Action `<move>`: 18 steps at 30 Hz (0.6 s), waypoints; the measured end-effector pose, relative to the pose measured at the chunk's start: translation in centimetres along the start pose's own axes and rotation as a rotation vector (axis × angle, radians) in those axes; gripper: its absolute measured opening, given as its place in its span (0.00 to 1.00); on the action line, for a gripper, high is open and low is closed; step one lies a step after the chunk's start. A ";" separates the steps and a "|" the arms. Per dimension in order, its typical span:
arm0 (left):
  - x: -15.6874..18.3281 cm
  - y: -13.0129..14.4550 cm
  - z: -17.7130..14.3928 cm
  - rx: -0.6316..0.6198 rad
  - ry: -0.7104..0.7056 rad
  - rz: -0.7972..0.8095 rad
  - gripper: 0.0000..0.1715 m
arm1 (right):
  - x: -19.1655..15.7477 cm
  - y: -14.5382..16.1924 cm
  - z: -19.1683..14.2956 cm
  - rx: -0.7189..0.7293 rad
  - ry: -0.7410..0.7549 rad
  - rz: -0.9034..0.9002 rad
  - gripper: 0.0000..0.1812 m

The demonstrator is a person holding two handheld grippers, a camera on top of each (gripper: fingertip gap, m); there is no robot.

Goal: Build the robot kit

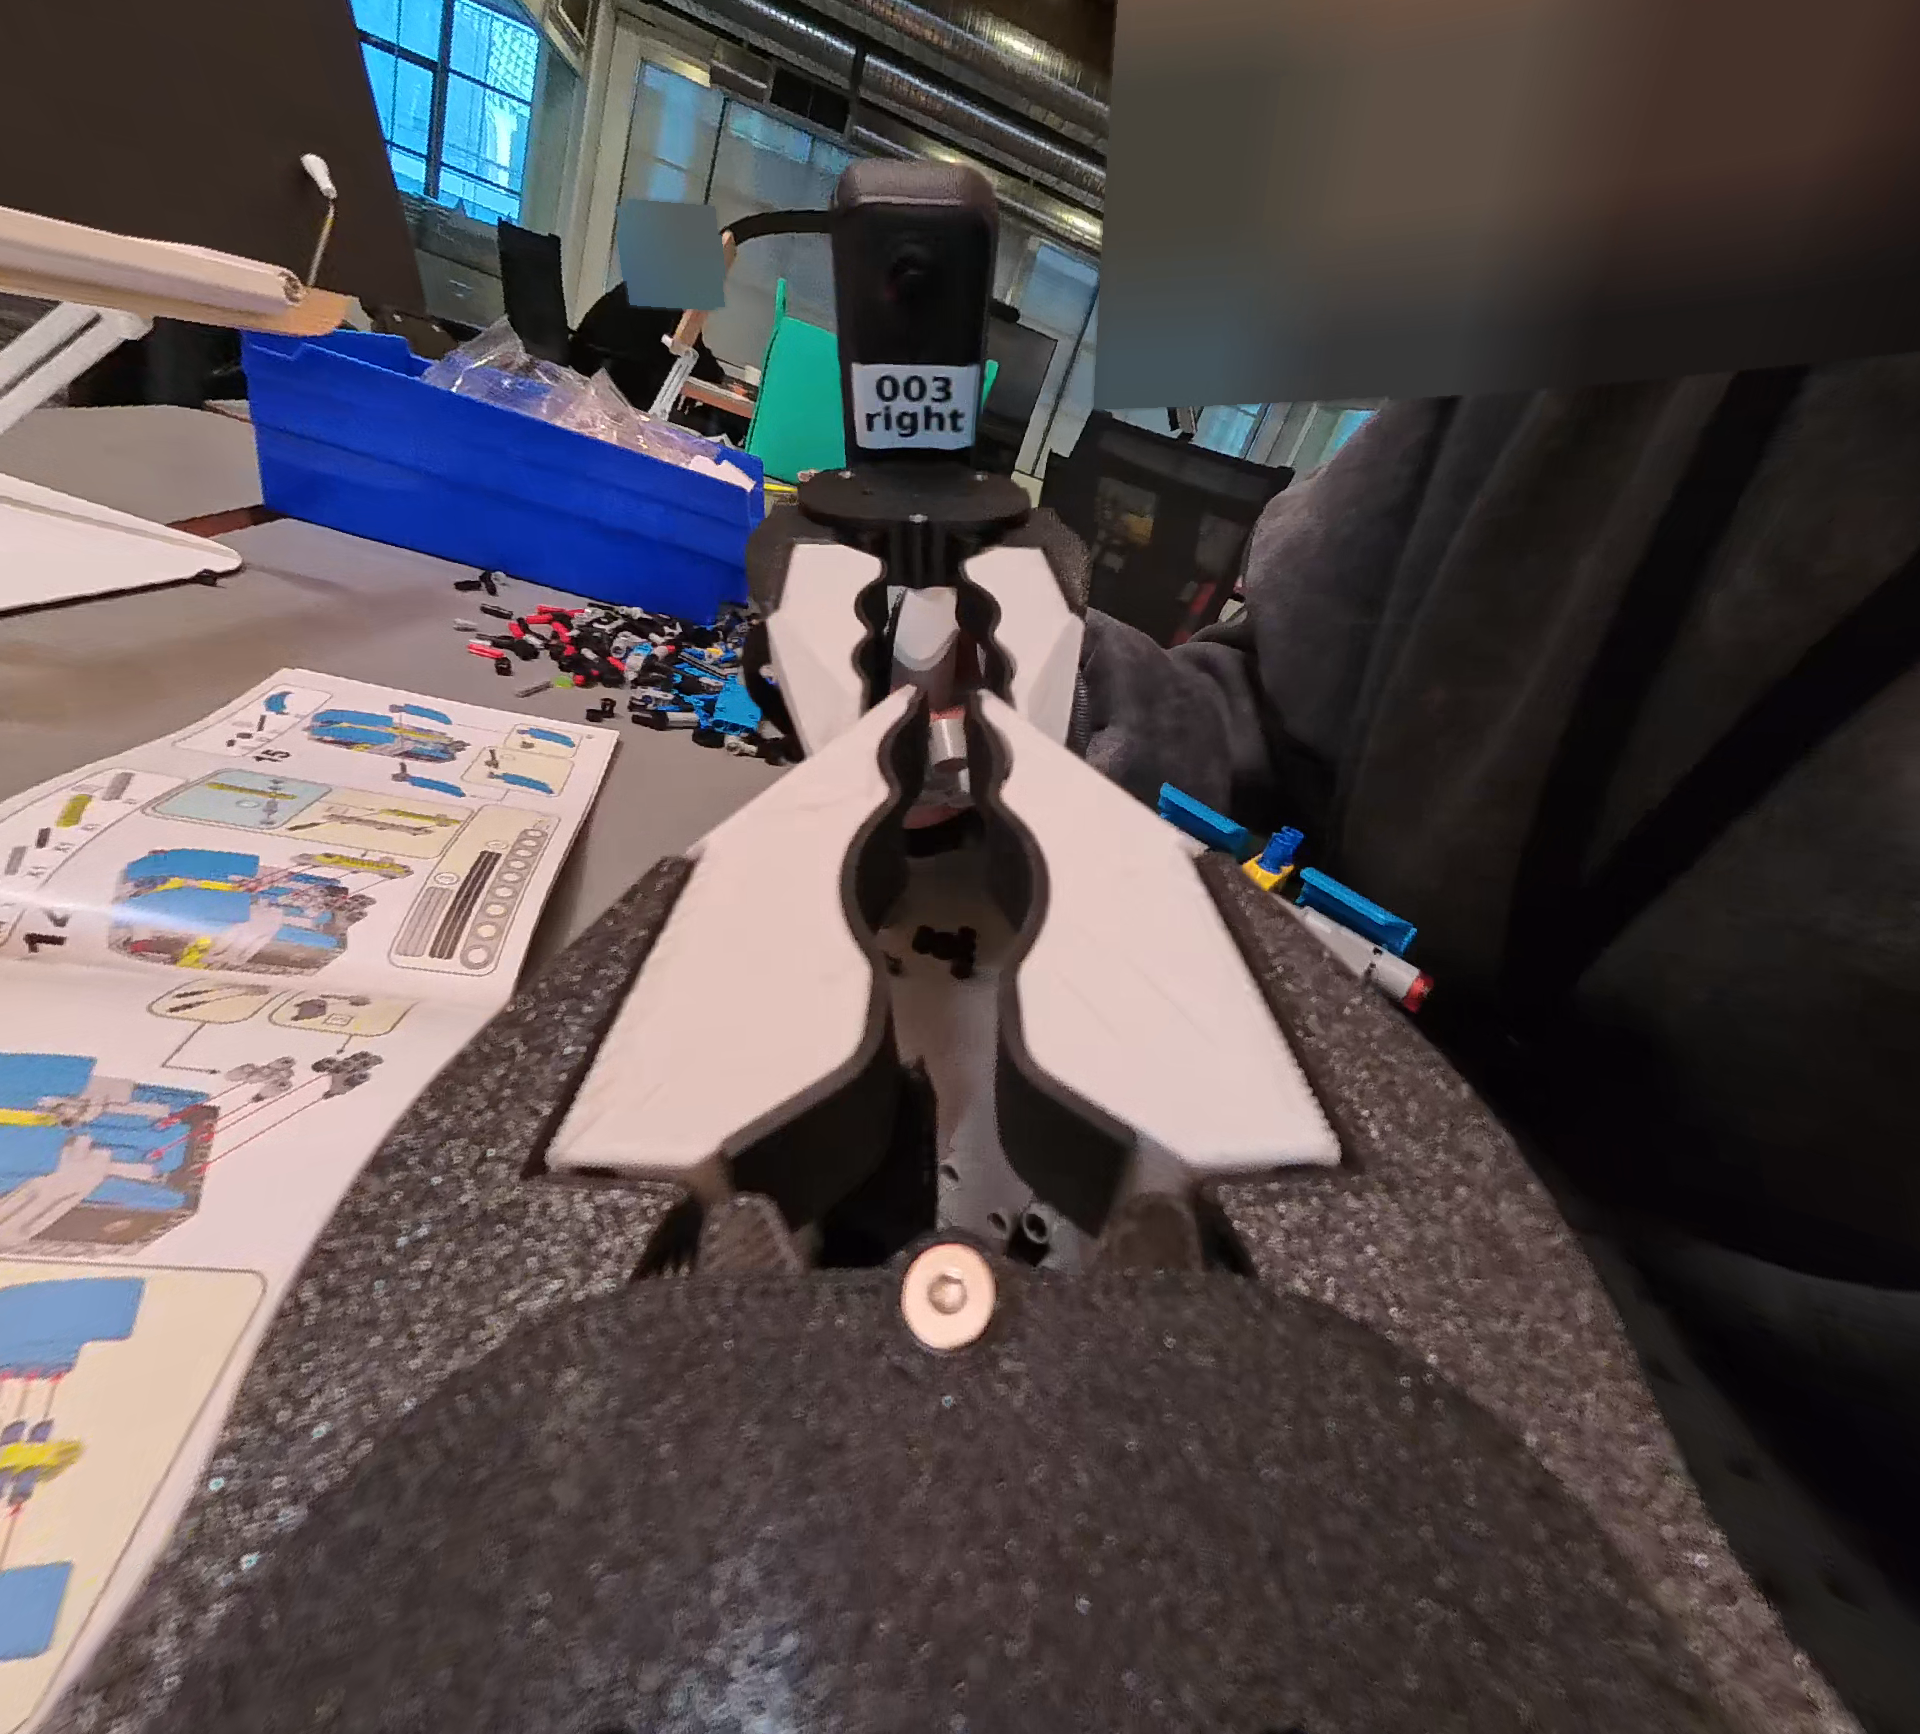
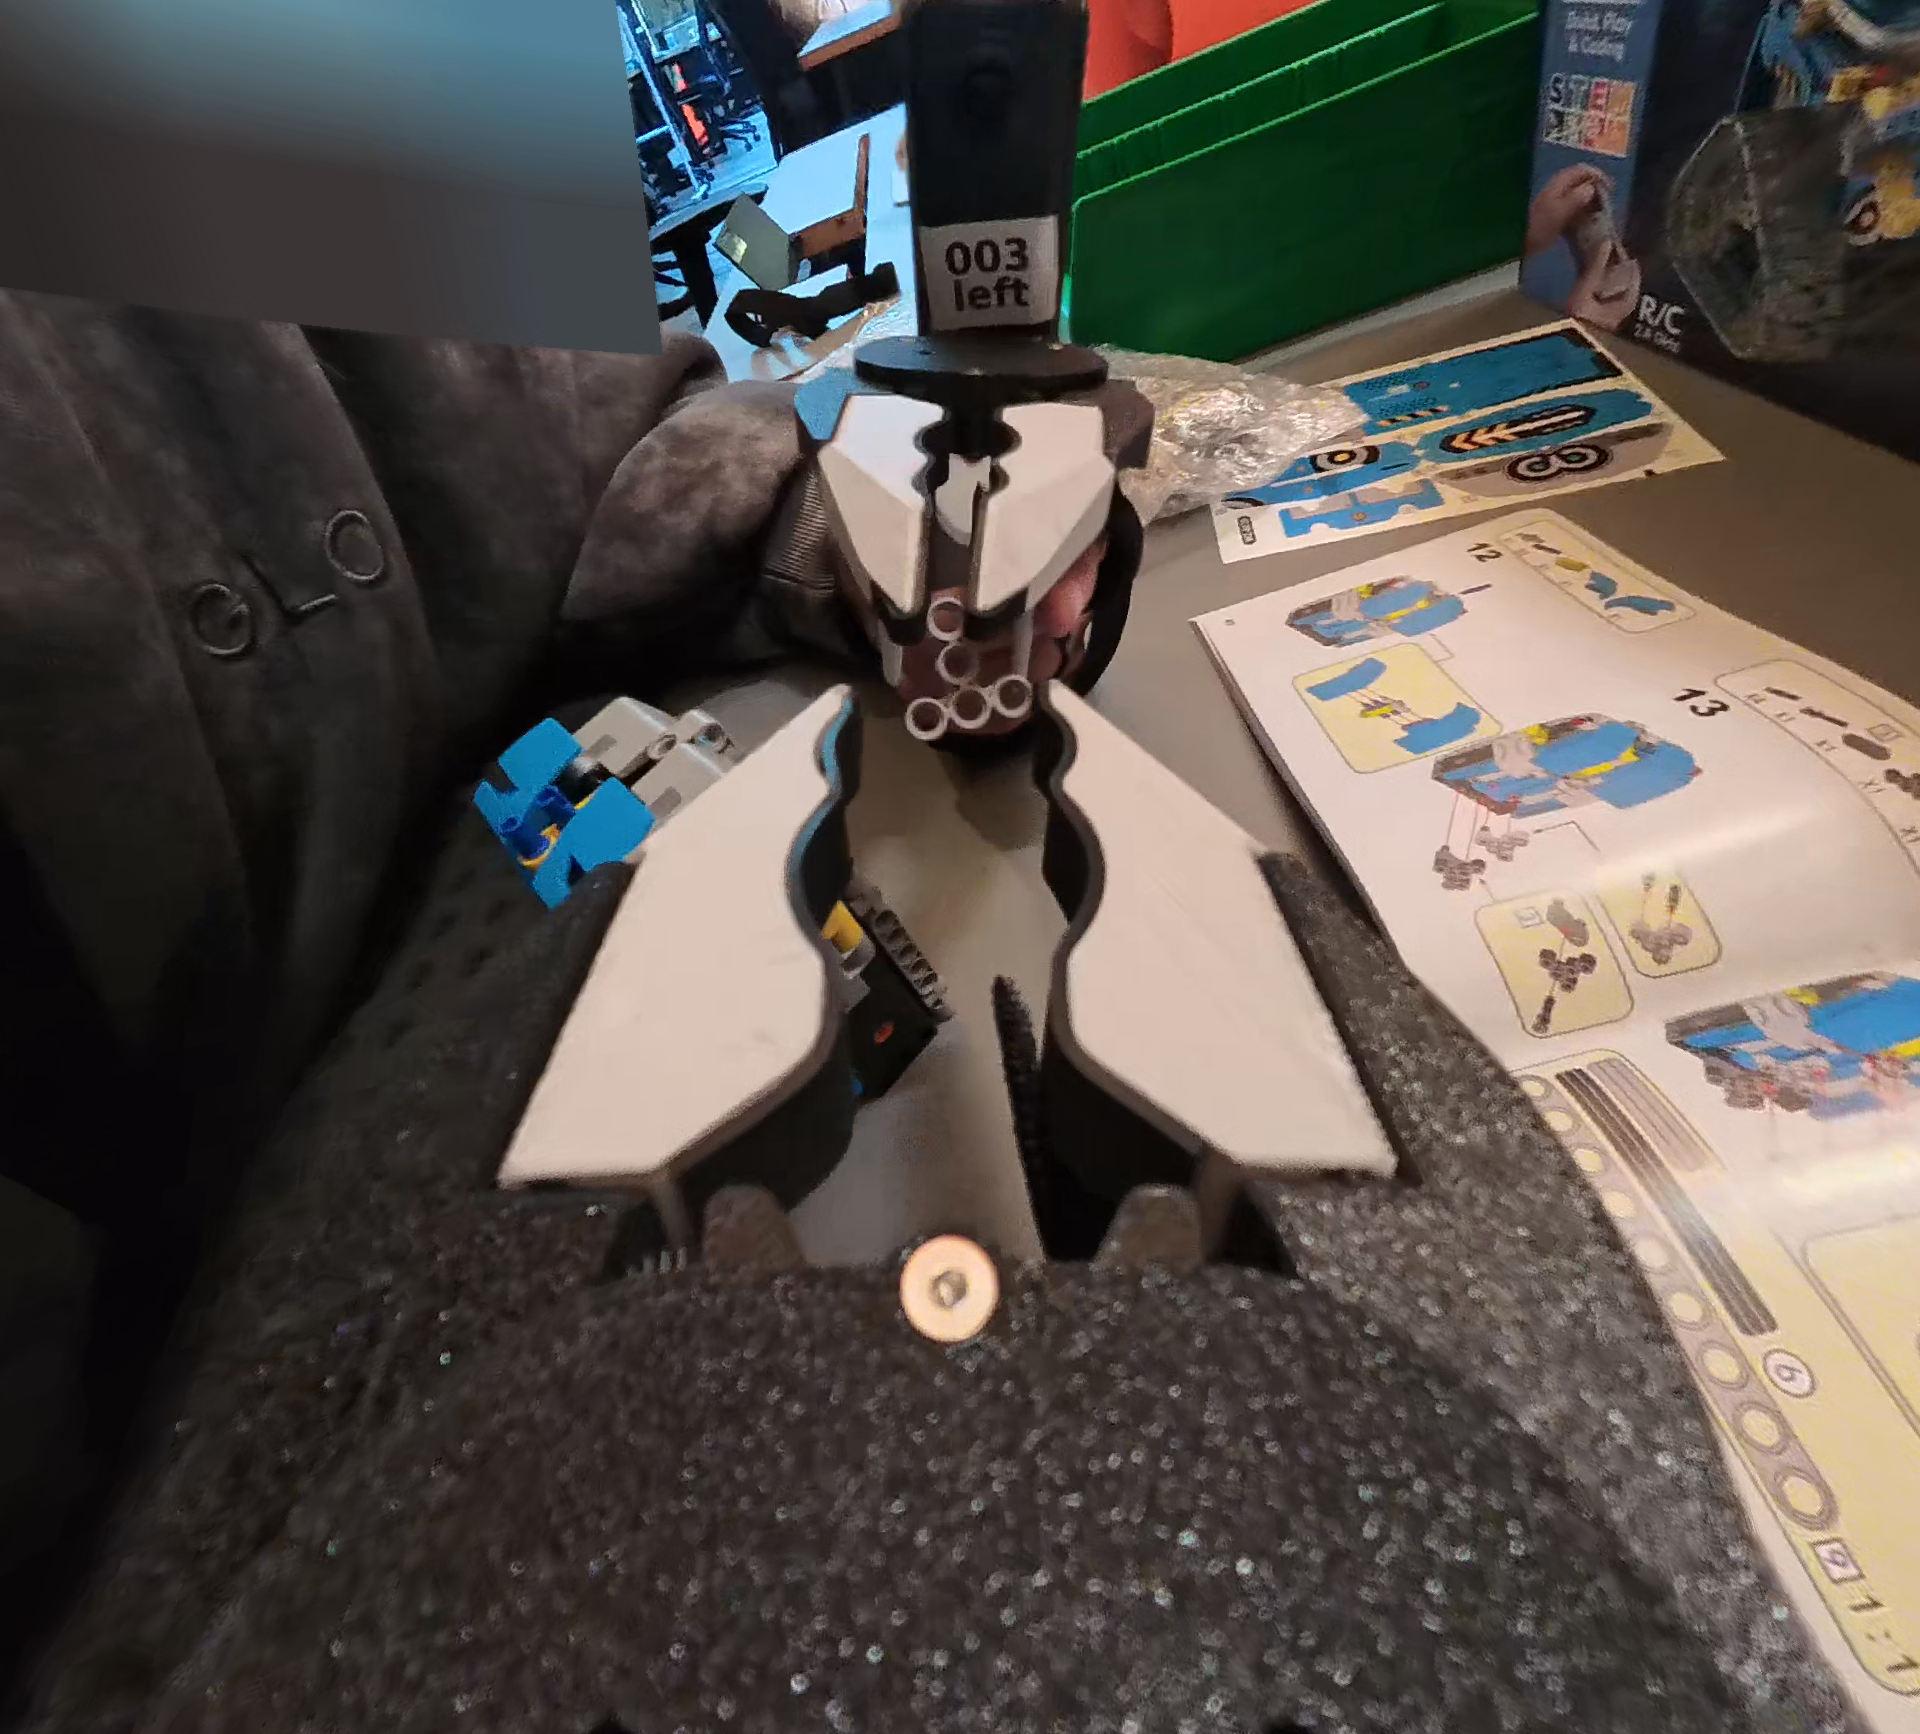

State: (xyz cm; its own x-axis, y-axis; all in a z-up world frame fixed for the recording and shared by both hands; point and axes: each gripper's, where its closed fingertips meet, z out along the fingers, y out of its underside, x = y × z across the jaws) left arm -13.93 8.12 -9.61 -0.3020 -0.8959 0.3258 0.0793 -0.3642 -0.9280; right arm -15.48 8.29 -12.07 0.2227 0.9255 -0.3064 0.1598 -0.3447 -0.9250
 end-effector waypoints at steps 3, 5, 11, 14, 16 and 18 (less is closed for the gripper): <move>0.1 0.0 0.0 0.000 0.008 -0.012 0.04 | 0.2 0.1 -0.1 -0.012 0.017 -0.003 0.13; 0.0 0.1 0.1 -0.002 0.000 -0.006 0.04 | 0.2 0.2 -0.1 -0.021 0.018 0.006 0.13; -0.5 0.1 0.1 0.006 -0.034 0.013 0.07 | 0.7 -0.1 -0.4 -0.012 0.054 0.012 0.13; -0.7 0.2 0.1 -0.001 -0.048 0.006 0.12 | 0.9 -0.5 -0.7 0.015 0.053 0.040 0.13; -0.9 0.1 0.1 0.002 -0.055 -0.002 0.13 | 1.1 -0.7 -0.9 0.024 0.067 0.034 0.13; -1.1 0.3 0.1 -0.005 -0.060 -0.007 0.12 | 1.0 -0.8 -0.8 0.021 0.081 0.006 0.13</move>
State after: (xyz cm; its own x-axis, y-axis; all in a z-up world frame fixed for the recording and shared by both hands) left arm -13.51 9.00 -10.20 -0.2448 -0.9070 0.3427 0.0727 -0.3697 -0.9263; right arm -14.59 9.33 -11.48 0.3008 0.9075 -0.2932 0.1379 -0.3456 -0.9282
